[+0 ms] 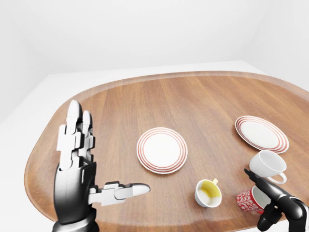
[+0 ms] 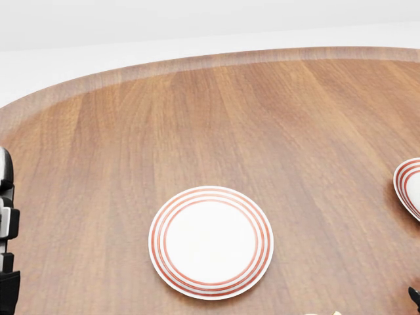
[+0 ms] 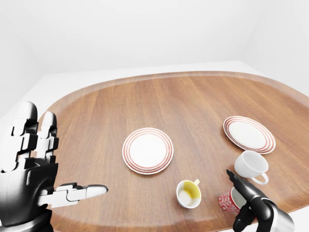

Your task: Put the red mug on the left plate.

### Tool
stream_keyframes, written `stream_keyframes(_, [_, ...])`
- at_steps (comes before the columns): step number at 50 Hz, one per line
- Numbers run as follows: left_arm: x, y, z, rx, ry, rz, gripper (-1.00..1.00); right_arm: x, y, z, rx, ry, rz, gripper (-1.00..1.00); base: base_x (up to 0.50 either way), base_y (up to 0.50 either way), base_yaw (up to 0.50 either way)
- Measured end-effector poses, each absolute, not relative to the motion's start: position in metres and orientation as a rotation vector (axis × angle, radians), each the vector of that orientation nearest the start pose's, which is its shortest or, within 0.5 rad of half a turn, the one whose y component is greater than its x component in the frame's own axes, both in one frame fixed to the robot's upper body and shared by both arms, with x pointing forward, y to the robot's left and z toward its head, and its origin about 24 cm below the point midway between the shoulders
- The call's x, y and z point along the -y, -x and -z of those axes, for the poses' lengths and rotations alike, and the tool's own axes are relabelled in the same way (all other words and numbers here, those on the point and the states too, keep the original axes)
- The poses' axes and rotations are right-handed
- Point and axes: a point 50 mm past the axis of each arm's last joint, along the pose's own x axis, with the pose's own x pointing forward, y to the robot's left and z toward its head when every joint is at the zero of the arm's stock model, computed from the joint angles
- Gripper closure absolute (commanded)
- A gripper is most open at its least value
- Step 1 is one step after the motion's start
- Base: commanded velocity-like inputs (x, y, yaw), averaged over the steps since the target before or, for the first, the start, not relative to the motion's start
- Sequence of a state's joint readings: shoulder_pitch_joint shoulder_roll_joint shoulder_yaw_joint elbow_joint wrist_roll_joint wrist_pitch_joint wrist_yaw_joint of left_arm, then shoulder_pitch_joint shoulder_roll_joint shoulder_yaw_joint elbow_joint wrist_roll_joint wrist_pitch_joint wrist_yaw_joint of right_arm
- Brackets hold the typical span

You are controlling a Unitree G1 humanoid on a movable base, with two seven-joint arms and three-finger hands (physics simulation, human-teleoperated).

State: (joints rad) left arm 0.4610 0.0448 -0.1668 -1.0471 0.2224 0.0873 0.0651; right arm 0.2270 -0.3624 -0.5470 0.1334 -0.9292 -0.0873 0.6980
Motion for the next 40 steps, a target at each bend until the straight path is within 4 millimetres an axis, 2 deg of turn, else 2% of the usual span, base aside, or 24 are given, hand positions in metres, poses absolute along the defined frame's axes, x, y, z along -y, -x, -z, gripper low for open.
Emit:
stream_keyframes(5, [-0.146,-0.135,-0.182,0.524,-0.18,-0.093,-1.0,0.342,-0.152,-0.005,-0.865,1.05,-0.201,-1.0,0.0,0.0,0.0])
stream_keyframes(6, [-0.146,-0.135,-0.182,0.525,-0.18,-0.092,-1.0,0.342,-0.152,-0.005,-0.867,1.051,-0.201,-0.78,0.0,0.0,0.0])
stream_keyframes(7, [-0.146,-0.135,-0.182,0.525,-0.18,-0.092,-1.0,0.343,-0.153,-0.006,-0.865,1.057,-0.199,-0.78,0.0,0.0,0.0])
stream_keyframes(8, [-0.146,-0.135,-0.182,0.525,-0.181,-0.092,-1.0,0.343,-0.153,-0.007,-0.863,1.06,-0.198,0.91,0.0,0.0,0.0])
stream_keyframes(9, [-0.146,-0.135,-0.182,0.525,-0.181,-0.092,-1.0,0.343,-0.154,-0.008,-0.86,1.064,-0.196,1.0,0.0,0.0,0.0])
stream_keyframes(12, [-0.146,-0.135,-0.182,0.526,-0.181,-0.092,-1.0,0.344,-0.155,-0.01,-0.857,1.073,-0.192,1.0,0.0,0.0,0.0])
stream_keyframes(25, [-0.145,-0.135,-0.182,0.525,-0.183,-0.093,-1.0,0.345,-0.146,0.004,-0.933,1.065,-0.225,1.0,0.0,0.0,0.0])
stream_keyframes(33, [-0.146,-0.135,-0.182,0.522,-0.184,-0.095,-1.0,0.346,-0.146,0.002,-0.932,1.07,-0.222,1.0,0.0,0.0,0.0])
stream_keyframes(37, [-0.145,-0.135,-0.182,0.523,-0.184,-0.094,-1.0,0.348,-0.157,-0.022,-0.845,1.128,-0.158,1.0,0.0,0.0,0.0])
stream_keyframes(40, [-0.145,-0.135,-0.182,0.523,-0.184,-0.093,-1.0,0.349,-0.175,-0.058,-0.712,1.211,-0.079,1.0,0.0,0.0,0.0])
